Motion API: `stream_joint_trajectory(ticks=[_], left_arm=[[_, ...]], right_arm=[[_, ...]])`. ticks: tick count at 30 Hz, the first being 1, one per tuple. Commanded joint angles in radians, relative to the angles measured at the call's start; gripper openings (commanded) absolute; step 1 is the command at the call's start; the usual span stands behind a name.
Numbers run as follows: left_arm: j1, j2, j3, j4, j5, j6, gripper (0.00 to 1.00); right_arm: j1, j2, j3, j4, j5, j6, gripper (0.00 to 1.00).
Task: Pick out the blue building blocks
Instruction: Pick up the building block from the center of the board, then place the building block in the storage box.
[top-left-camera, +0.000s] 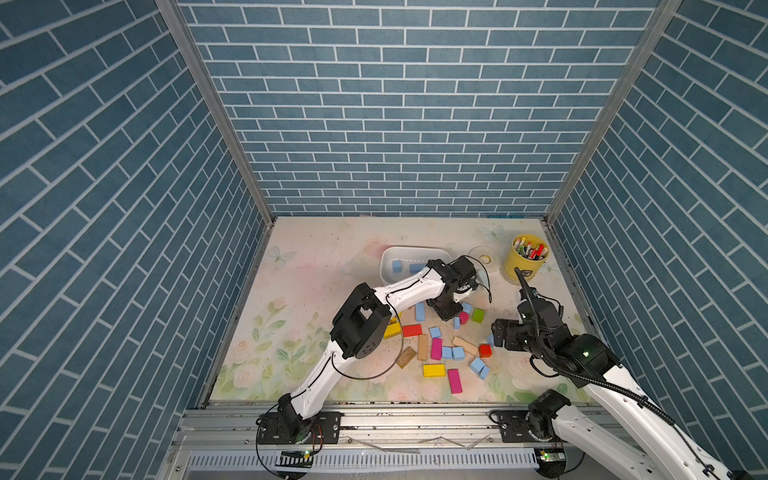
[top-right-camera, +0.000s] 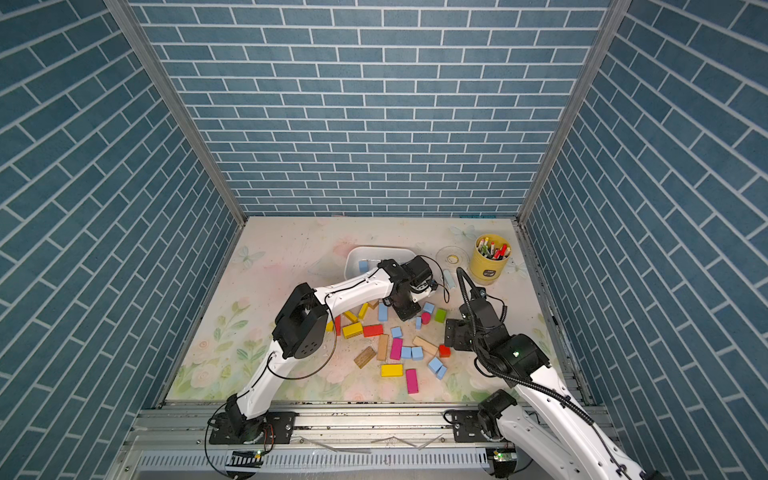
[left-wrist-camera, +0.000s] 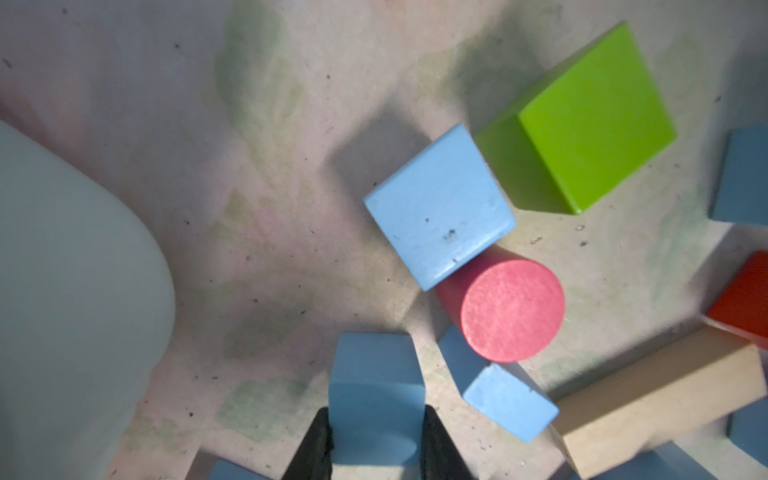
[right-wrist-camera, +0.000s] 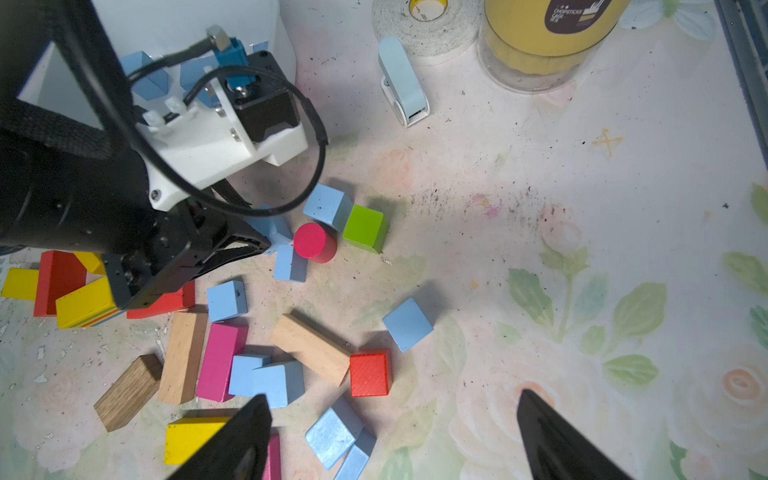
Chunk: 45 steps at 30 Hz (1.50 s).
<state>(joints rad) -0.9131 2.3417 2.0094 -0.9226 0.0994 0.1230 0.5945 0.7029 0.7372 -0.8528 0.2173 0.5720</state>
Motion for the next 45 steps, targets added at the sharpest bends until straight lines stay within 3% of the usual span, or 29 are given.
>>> stream_joint_trajectory(ticks=[1, 10, 18, 31, 45], left_arm=[[0.005, -0.081, -0.033, 0.03, -0.043, -0.043, 0.19], [0.017, -0.269, -0.094, 0.054, -0.208, -0.17, 0.13], [0.105, -0.321, -0.116, 0.053, -0.323, -0.344, 0.11], [0.249, -0.246, -0.184, 0.171, -0.355, -0.515, 0.11], [0.305, -0.101, -0.115, 0.18, -0.344, -0.611, 0.15]], right_arm=[[-0.002, -0.007, -0.001, -0.028, 0.011, 0.029, 0.92], [-0.002, -0.008, 0.0, -0.028, 0.012, 0.027, 0.92], [-0.002, -0.014, 0.001, -0.028, 0.007, 0.028, 0.92], [-0.002, -0.018, -0.002, -0.009, -0.048, -0.002, 0.95], [-0.002, 0.031, 0.003, 0.126, -0.283, -0.128, 0.99]])
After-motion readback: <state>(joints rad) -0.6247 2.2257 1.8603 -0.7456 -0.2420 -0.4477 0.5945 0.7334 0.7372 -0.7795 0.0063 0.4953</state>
